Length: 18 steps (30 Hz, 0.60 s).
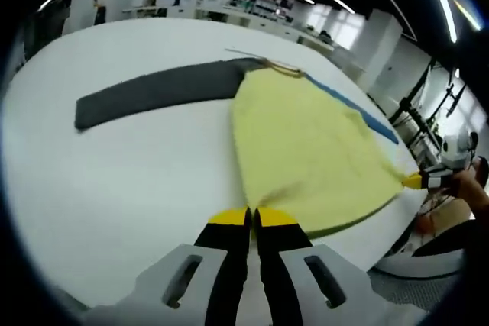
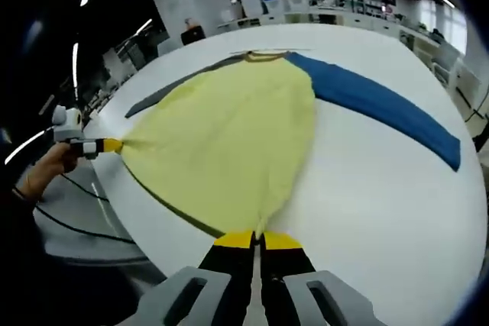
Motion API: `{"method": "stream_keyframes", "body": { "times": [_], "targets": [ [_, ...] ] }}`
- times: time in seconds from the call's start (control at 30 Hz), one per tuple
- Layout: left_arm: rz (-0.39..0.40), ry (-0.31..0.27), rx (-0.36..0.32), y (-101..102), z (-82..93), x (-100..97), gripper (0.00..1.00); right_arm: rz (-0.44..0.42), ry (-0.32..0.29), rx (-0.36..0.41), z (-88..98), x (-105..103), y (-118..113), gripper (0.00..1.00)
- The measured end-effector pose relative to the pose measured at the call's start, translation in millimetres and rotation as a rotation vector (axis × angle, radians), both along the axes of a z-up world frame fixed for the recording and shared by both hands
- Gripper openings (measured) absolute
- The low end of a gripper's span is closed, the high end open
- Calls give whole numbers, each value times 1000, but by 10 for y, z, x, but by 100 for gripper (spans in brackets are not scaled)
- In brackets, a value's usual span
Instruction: Fold the garment on the visible template until the final outline fits inside the template.
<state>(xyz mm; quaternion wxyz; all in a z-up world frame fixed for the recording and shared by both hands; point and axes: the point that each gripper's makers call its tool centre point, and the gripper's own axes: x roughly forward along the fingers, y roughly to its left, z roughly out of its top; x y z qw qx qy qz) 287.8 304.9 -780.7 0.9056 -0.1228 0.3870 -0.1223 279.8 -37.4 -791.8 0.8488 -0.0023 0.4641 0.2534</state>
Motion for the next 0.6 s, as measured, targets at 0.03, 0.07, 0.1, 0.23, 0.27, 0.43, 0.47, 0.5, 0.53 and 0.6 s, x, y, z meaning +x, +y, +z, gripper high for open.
{"method": "stream_keyframes", "body": {
  "times": [0.03,0.07,0.1,0.23,0.27,0.43,0.47,0.5,0.53,0.6],
  "targets": [
    [3,2,0,-2,-8,-13,0,-3,0,0,1,0,-4,0],
    [6,5,3,-6,-21,-31,0,-11,5,0,-4,-4,-12,0],
    [5,9,4,-13,-31,-41,0,-12,4,-1,-8,-3,-17,0],
    [-12,35,46,-6,-57,-46,0,-11,18,-5,-52,-17,-32,0],
    [-14,37,59,-2,-65,-46,0,-10,23,-5,-59,-24,-30,0],
    [-23,61,75,-11,-111,-85,0,-4,25,-18,-64,-55,-29,0],
    [-25,63,78,-11,-114,-90,0,-5,27,-17,-69,-59,-33,0],
    [-26,67,83,-9,-118,-97,0,-5,27,-17,-76,-64,-36,0],
    [-25,70,85,-5,-121,-103,0,-6,29,-16,-79,-68,-38,0],
    [-13,79,83,3,-128,-115,0,-8,33,-10,-75,-84,-30,0]
  ]
}}
